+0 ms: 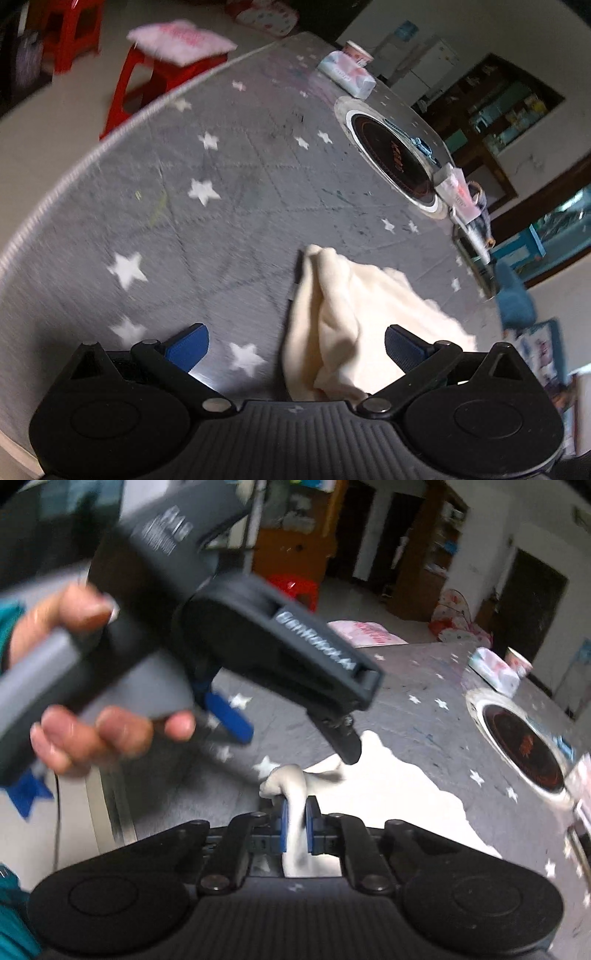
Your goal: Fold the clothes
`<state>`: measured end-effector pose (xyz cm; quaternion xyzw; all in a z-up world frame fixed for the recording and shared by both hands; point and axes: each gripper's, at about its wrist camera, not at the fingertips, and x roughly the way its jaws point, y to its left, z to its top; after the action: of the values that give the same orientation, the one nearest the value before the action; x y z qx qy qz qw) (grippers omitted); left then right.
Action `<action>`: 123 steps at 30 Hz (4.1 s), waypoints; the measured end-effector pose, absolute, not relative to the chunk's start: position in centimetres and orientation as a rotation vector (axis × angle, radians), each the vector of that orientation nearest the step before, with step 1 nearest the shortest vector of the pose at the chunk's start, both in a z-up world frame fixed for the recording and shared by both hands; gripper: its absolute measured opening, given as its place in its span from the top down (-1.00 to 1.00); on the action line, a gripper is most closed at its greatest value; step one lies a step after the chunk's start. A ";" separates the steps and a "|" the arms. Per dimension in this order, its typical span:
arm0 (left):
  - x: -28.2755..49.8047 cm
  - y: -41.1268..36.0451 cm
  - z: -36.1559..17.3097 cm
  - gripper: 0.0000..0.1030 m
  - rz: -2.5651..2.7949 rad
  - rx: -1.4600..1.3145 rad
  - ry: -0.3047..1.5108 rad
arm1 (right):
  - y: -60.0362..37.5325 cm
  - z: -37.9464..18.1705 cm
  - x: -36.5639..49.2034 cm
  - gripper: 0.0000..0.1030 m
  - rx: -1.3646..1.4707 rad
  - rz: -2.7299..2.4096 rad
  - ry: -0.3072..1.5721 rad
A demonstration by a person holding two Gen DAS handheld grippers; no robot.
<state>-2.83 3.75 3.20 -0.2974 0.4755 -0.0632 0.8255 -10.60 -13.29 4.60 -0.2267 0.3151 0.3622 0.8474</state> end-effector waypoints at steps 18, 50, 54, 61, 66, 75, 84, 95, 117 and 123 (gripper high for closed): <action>-2.0 -1.0 2.1 0.46 -0.129 -0.665 1.030 | -18.2 6.4 -11.0 0.90 -0.264 0.777 0.661; -2.0 -2.8 2.5 0.36 -0.130 -0.467 0.995 | -35.9 1.1 -3.8 0.17 0.225 0.262 0.809; -1.7 -2.8 2.7 0.41 -0.144 -0.449 1.008 | -35.3 1.1 -3.6 0.61 0.247 0.275 0.813; -2.0 -4.3 4.3 0.57 -0.177 -0.350 0.956 | -36.0 3.4 -5.3 0.76 0.306 0.294 0.731; -1.6 -6.1 6.2 0.60 -0.227 -0.308 0.921 | -36.4 5.5 -6.3 0.77 0.296 0.294 0.668; 0.3 -11.3 8.2 0.61 -0.312 -0.235 0.887 | -39.1 8.6 -7.0 0.77 0.266 0.206 0.585; 3.1 -17.0 9.7 0.61 -0.377 -0.206 0.864 | -43.6 10.7 -6.8 0.77 0.274 0.092 0.520; 6.4 -23.0 9.6 0.61 -0.412 -0.157 0.866 | -47.8 11.1 -5.0 0.77 0.279 -0.012 0.493; 7.9 -25.8 3.2 0.52 -0.412 -0.061 0.999 | -51.5 4.7 -3.2 0.77 0.298 -0.122 0.619; 8.0 -25.3 2.9 0.10 -0.380 -0.028 0.996 | -52.0 3.7 -3.1 0.67 0.282 -0.162 0.653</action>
<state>7.98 -25.26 2.88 -0.0134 0.4749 -0.1810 0.8611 -3.05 -51.95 3.73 0.1380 0.3193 -0.0794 0.9342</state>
